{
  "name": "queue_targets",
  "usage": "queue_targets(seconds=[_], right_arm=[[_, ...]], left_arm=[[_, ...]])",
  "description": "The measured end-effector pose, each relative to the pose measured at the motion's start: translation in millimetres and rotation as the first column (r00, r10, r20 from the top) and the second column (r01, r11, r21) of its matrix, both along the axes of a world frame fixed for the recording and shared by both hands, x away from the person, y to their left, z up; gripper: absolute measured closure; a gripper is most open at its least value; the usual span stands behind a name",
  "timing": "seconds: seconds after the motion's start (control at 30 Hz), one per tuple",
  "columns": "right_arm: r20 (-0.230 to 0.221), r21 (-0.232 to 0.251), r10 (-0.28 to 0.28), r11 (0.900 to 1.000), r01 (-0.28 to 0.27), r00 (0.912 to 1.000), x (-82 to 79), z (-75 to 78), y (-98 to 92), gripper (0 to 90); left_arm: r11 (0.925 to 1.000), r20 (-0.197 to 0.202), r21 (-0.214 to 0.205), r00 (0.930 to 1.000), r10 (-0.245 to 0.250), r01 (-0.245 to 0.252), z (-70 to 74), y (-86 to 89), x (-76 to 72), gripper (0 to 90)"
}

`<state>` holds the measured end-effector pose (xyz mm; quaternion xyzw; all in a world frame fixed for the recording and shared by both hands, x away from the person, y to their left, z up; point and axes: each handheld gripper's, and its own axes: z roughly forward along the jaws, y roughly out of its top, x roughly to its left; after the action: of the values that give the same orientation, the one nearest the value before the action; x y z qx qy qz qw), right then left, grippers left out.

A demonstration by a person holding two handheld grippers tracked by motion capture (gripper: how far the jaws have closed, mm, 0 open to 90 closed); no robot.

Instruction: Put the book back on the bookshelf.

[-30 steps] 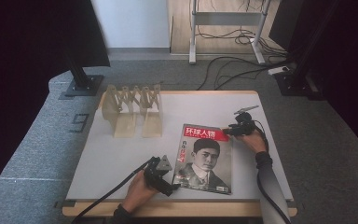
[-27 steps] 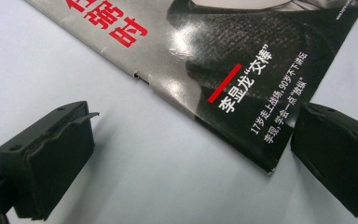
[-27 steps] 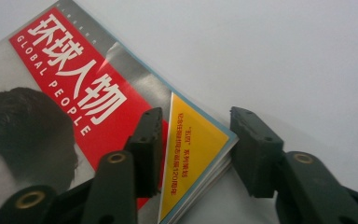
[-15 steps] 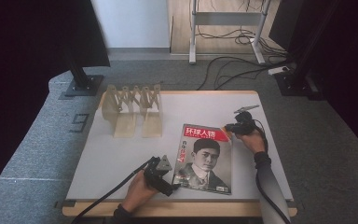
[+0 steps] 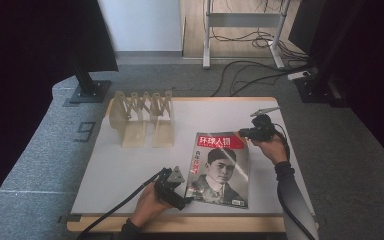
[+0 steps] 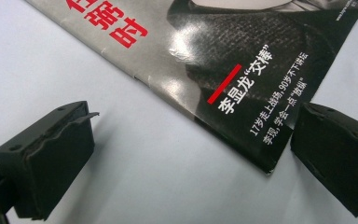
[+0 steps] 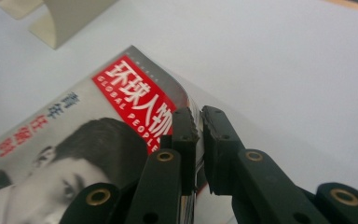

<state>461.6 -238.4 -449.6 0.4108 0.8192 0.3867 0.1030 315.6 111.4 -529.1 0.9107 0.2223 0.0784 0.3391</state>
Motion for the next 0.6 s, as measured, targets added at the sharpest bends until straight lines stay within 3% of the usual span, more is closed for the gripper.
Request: queue_targets(seconds=[0.43, 0.5, 0.53, 0.6], right_arm=[[0.078, 0.006, 0.066, 0.9978, -0.067, 0.9947, -26.9, 49.7, 18.5, 83.3], [0.090, 0.010, 0.071, 0.9974, -0.072, 0.9934, -31.2, 58.0, 20.3, 83.3], [0.102, 0.011, 0.080, 0.9966, -0.082, 0.9915, -35.1, 65.8, 21.7, 83.3], [0.106, 0.009, 0.085, 0.9962, -0.086, 0.9908, -37.1, 69.5, 22.4, 83.3]], left_arm=[[0.9999, -0.009, 0.005, 0.9999, -0.012, 0.012, 1.9, 2.0, 1.5, 0.8], [0.9999, -0.020, -0.010, 0.9998, -0.009, 0.009, 2.4, 3.0, 3.0, 2.3], [0.9992, -0.053, -0.038, 0.9985, -0.013, 0.011, 4.0, 6.1, 8.7, 1.3], [0.9989, -0.058, -0.047, 0.9983, -0.009, 0.006, 4.8, 7.6, 11.6, 1.6]])
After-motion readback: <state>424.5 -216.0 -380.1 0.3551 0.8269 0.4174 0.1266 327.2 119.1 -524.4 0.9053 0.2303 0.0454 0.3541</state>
